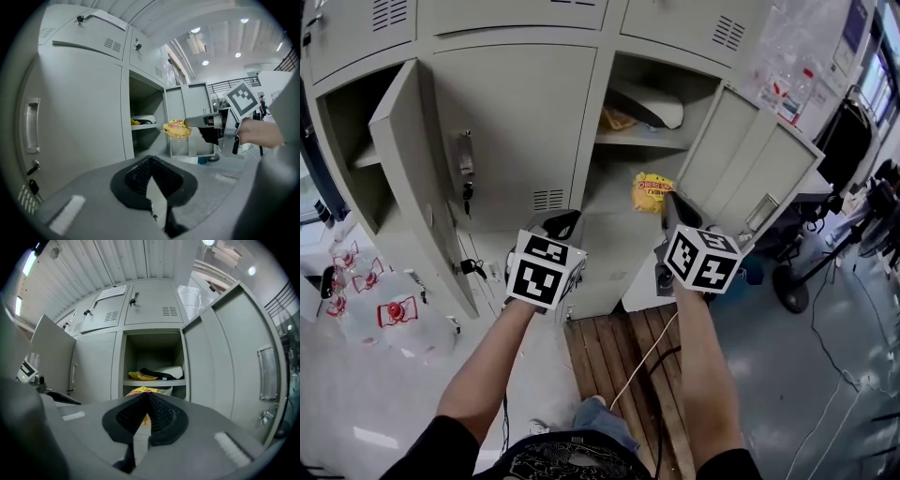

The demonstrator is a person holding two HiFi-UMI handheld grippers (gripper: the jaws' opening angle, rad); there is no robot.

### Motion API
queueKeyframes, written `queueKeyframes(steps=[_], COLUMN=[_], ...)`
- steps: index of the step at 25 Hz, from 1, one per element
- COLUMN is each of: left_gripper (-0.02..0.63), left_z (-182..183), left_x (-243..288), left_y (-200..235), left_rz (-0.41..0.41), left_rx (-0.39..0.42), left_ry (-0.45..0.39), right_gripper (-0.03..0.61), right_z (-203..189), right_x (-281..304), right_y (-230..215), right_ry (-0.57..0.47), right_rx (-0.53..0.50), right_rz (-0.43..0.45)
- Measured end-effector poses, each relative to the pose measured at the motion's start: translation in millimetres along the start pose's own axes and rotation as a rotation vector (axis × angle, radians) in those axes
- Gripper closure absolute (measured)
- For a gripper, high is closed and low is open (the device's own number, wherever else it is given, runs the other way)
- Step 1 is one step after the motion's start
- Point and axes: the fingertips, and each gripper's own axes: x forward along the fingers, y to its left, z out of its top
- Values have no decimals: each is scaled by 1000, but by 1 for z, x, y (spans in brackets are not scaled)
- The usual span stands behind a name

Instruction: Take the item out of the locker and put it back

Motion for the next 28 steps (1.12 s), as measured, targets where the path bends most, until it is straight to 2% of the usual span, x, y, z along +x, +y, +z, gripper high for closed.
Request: queueKeyframes(steps=[28], left_gripper=[612], left_z=[-36], left_x=[29], left_y=[46], left_rz=[212], left_rx=[-39], left_ry=[139], right_gripper=[556], right_z=[-86], right_x=[139], right_y=[-2], right_ry=[130], right_rx=[72], right_rz=[206])
